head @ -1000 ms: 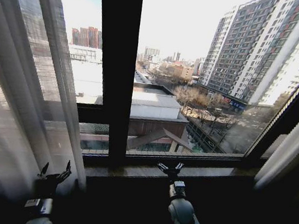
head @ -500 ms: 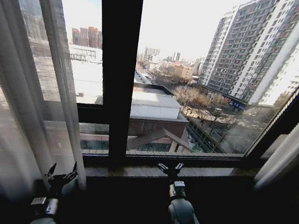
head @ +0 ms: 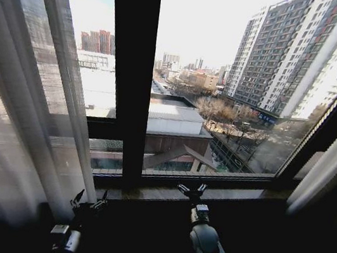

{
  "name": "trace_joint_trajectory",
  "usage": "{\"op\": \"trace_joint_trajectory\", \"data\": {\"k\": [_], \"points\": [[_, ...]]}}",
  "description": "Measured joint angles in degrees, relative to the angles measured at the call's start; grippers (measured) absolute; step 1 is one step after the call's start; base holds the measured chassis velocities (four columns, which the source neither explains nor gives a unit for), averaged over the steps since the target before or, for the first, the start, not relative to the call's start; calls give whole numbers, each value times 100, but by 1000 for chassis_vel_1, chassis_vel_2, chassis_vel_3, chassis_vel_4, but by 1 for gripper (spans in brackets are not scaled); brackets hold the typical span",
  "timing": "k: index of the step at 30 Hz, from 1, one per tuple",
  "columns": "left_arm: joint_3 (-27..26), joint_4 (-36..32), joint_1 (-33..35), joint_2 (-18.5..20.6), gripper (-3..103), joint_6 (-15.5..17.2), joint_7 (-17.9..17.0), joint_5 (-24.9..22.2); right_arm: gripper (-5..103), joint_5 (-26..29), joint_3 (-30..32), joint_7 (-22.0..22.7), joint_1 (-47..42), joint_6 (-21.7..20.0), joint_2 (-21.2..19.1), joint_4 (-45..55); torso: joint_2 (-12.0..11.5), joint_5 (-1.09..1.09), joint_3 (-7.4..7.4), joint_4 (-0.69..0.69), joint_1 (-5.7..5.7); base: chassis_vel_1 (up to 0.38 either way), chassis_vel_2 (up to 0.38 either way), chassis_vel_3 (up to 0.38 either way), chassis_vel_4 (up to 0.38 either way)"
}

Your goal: Open the curtains by pulling them apart, changing their state from closed to fully open.

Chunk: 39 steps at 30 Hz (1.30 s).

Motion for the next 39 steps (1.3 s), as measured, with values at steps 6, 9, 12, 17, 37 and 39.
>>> {"op": "trace_joint_trajectory", "data": {"k": [6,9,12,17,37,39], "points": [[-278,197,127,154,100,-527,-261,38,100,0,0,0,0,0,0,-1,0,-12,1,2,0,0,0,0,0],[-227,655,74,151,100,-680,-368,-52,100,0,0,0,0,0,0,-1,-1,-13,1,2,0,0,0,0,0],[-212,1088,-117,159,100,-801,-389,-197,100,0,0,0,0,0,0,-1,-1,-13,1,2,0,0,0,0,0],[-204,1622,-591,330,100,-857,-281,-337,100,0,0,0,0,0,0,-1,-1,-13,1,2,0,0,0,0,0],[217,3795,-2670,1121,100,-708,-76,-817,100,0,0,1,0,-2,0,-1,-1,-12,2,1,1,0,0,0,0],[313,3956,-2918,1161,100,-737,19,-889,100,0,0,0,0,-2,0,-1,-2,-12,2,1,1,0,0,0,0]]}}
